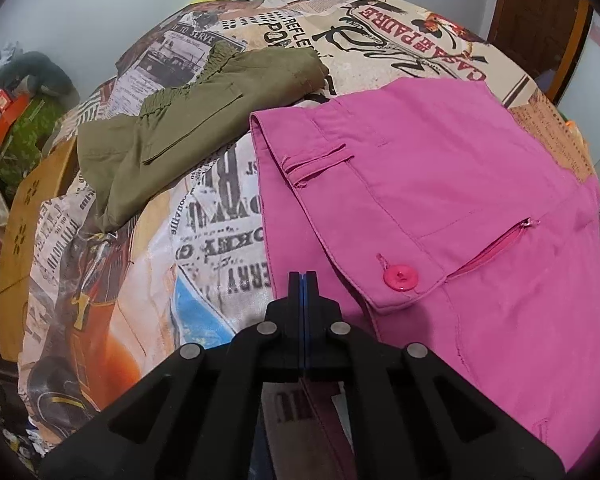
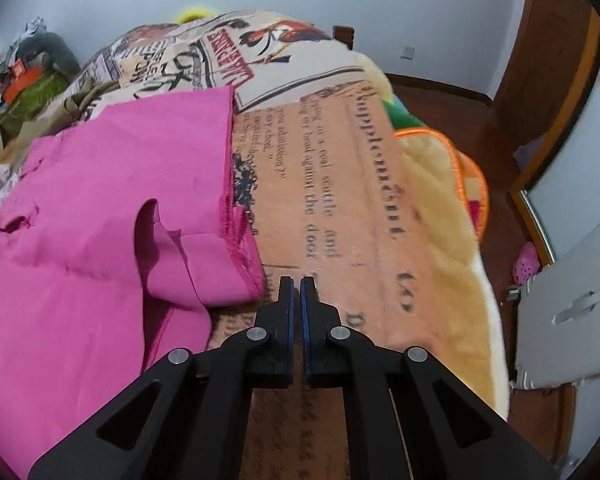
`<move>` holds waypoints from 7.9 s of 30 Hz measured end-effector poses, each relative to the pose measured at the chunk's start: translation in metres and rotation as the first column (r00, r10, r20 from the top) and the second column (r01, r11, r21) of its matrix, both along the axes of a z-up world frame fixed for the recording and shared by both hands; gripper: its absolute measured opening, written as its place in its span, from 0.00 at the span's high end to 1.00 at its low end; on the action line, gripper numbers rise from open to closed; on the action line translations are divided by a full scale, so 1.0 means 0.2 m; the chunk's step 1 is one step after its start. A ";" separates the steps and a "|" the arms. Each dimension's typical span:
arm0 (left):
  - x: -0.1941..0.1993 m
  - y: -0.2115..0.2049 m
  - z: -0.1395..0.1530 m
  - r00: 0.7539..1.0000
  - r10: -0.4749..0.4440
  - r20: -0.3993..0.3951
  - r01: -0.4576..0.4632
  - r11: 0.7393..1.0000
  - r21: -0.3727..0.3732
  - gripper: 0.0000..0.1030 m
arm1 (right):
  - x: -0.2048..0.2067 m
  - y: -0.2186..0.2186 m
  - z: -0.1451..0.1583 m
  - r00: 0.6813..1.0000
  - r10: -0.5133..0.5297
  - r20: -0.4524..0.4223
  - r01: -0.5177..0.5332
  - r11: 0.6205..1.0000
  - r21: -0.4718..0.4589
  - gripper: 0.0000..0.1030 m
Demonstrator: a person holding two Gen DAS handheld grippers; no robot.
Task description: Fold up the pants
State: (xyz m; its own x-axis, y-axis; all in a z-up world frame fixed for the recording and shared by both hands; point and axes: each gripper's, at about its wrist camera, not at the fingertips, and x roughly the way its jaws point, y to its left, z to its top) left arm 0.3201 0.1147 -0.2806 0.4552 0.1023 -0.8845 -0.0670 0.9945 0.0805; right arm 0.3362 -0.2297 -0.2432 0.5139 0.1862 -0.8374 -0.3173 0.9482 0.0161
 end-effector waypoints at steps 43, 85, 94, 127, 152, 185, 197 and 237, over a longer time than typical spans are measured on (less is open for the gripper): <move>-0.02 -0.07 0.05 1.000 -0.004 0.013 0.004 1.000 -0.014 0.71 | -0.03 0.13 0.08 0.996 0.071 -0.053 -0.069 0.997 0.042 0.54; 0.61 0.26 -0.08 0.997 0.063 0.034 -0.058 0.991 -0.118 0.63 | 0.83 0.64 -0.03 0.967 0.254 -0.005 -0.250 0.955 0.161 0.81; 0.57 0.25 -0.05 0.997 0.059 0.043 -0.055 0.995 -0.080 0.88 | 0.77 0.65 0.01 0.967 0.253 0.023 -0.254 0.958 0.129 0.93; -0.05 0.16 0.63 0.963 0.045 0.267 -0.040 0.999 -0.024 0.93 | 0.11 0.53 0.64 0.929 0.270 0.252 -0.322 0.927 0.195 0.96; -0.77 -0.17 0.33 0.991 -0.071 0.117 0.077 0.996 -0.047 0.93 | -0.51 0.23 0.34 0.978 0.190 0.090 -0.207 0.943 0.261 0.96; -0.75 -0.49 0.29 0.969 -0.243 0.042 0.240 0.968 0.073 0.42 | -0.83 0.57 0.27 0.893 0.446 0.065 -0.449 0.891 0.060 0.54; -0.62 -0.58 0.23 0.962 -0.271 0.016 0.267 0.955 0.126 0.36 | -0.80 0.70 0.22 0.865 0.501 0.033 -0.502 0.863 0.048 0.53; -0.68 -0.63 0.36 0.954 -0.286 0.090 0.283 0.958 0.039 0.86 | -0.79 0.64 0.35 0.882 0.452 0.133 -0.465 0.881 0.087 0.94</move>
